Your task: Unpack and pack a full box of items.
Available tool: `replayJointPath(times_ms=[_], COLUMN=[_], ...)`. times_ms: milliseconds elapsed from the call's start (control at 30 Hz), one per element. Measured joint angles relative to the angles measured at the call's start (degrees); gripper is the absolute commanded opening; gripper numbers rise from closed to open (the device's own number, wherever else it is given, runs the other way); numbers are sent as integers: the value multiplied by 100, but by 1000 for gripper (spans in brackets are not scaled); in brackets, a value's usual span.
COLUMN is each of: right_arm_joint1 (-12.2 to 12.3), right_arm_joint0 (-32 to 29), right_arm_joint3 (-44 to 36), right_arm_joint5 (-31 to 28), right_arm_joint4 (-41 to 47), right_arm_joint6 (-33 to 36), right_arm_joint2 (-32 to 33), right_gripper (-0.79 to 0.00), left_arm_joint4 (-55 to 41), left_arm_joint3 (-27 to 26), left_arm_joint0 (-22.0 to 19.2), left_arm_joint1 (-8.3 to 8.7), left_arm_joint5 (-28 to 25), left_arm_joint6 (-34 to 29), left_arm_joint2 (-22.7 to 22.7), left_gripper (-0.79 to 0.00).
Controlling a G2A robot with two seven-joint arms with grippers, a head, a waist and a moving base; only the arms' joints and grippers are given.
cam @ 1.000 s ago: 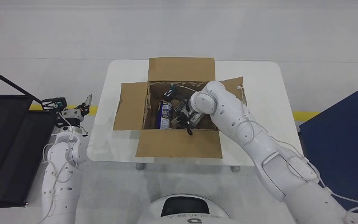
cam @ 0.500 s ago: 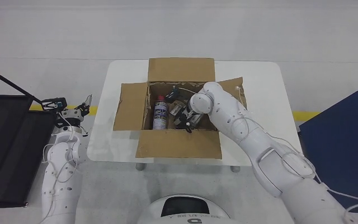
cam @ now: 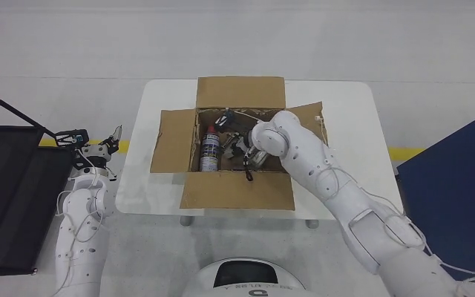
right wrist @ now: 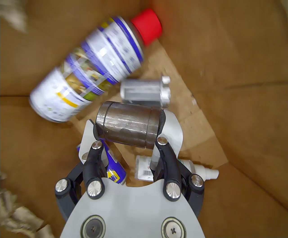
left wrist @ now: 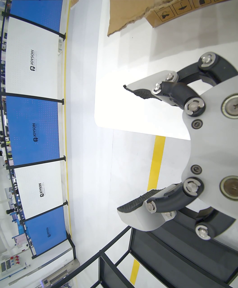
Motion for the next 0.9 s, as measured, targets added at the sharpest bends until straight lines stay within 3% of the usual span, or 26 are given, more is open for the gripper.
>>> replayJointPath(times_ms=[200,333,600,900], right_arm_joint1=[473,646,800,925], right_arm_joint0=[-1197,-1871,-2580,-3221], right_arm_joint3=[-1694,-2394,-2727,-2777], right_arm_joint5=[-358,-587,-866,-1023], right_arm_joint4=[-727,-1071,-1354,-1272], right_arm_joint6=[-876,-1775,-3572,-4990], right_arm_joint2=[1097,1665,2337,3038], right_gripper=[-785,-785,-785,-785], left_arm_joint4=[0,0,0,0], left_arm_joint3=[0,0,0,0], left_arm_joint0=[0,0,0,0], left_arm_joint1=[0,0,0,0], left_arm_joint5=[0,0,0,0], left_arm_joint6=[0,0,0,0], left_arm_joint2=[0,0,0,0], left_gripper=[0,0,0,0])
